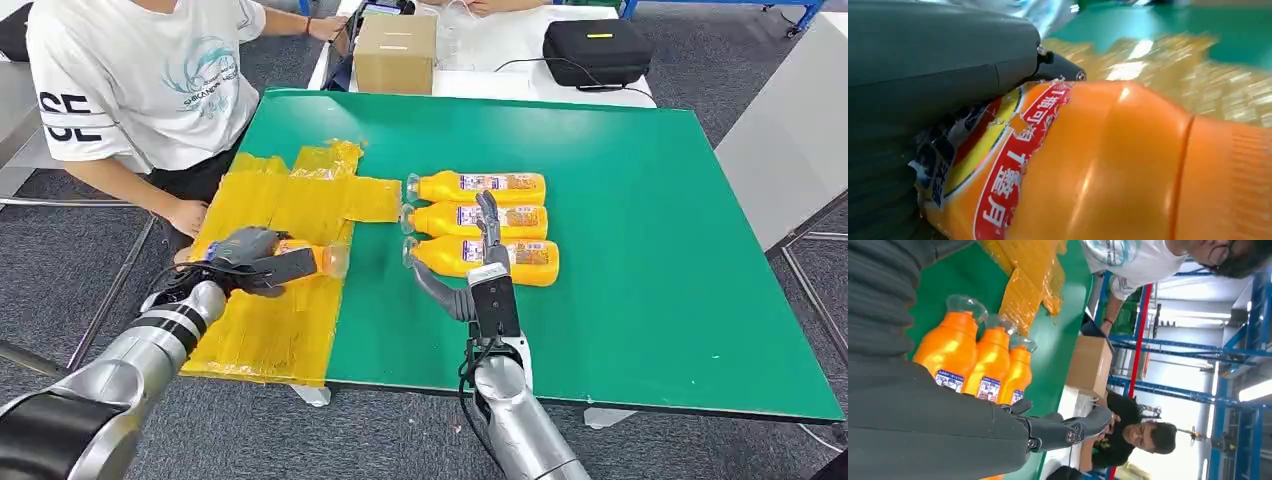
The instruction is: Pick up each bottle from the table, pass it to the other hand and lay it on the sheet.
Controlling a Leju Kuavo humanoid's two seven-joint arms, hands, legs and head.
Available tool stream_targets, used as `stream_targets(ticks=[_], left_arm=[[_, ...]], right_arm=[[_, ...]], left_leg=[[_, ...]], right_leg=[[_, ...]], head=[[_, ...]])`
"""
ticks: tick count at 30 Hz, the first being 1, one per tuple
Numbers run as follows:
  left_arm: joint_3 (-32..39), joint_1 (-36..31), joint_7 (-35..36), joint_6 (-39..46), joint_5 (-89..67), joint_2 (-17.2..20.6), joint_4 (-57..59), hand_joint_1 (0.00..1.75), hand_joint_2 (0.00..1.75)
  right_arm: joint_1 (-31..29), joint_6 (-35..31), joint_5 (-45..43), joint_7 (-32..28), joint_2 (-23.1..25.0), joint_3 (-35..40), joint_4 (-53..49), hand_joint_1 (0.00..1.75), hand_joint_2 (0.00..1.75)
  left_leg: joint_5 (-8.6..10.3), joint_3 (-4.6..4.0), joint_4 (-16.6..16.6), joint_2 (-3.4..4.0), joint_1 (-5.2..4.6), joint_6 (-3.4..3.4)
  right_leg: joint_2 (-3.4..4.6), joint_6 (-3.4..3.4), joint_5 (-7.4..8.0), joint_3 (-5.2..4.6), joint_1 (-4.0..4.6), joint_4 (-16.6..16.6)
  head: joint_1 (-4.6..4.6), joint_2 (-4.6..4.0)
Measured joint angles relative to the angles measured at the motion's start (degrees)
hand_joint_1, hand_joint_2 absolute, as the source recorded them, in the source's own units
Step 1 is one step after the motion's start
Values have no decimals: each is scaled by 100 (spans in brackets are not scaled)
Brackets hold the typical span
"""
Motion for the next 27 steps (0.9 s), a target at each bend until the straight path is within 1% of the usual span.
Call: stream_targets(ticks=[5,6,7,12,17,22,25,27], left_arm=[[-221,-48,309,-127,-298,99,182,175,175],[-261,-48,333,-116,-324,107,204,40,175],[-291,-48,352,-92,-331,107,217,0,175],[-339,-18,361,116,-295,121,265,0,175],[-158,170,-420,313,194,118,282,0,175],[-49,211,-592,354,288,116,282,0,175],[124,281,-1061,361,616,114,280,0,175],[310,386,-1583,347,999,101,236,0,175]], right_arm=[[-86,74,-33,-46,4,4,90,0,175],[-99,103,-42,-50,4,2,109,0,175],[-111,118,-50,-55,7,4,129,0,175],[-157,138,-94,-55,24,7,212,0,175],[-221,203,-129,-94,33,11,356,0,175],[-283,212,-144,-113,33,20,477,0,175],[-313,251,-195,-153,37,20,529,0,175],[-339,260,-203,-179,52,20,579,0,175]], left_leg=[[2,-1,0,-2,3,-3],[2,-1,0,-2,2,-3],[2,-1,0,-2,2,-3],[3,-1,0,-3,2,-3],[8,0,0,-5,3,0],[8,0,0,-4,2,0],[8,0,0,-5,2,0],[8,0,0,-4,2,0]], right_leg=[[-1,0,0,2,1,3],[-1,0,0,2,0,3],[-2,0,0,3,0,3],[-2,0,0,3,0,2],[-3,0,0,3,1,3],[-3,0,0,5,0,4],[-3,0,0,4,0,3],[-3,0,0,2,0,3]], head=[[0,0],[0,0],[0,0],[0,0],[0,0],[0,0],[0,0],[0,0]])
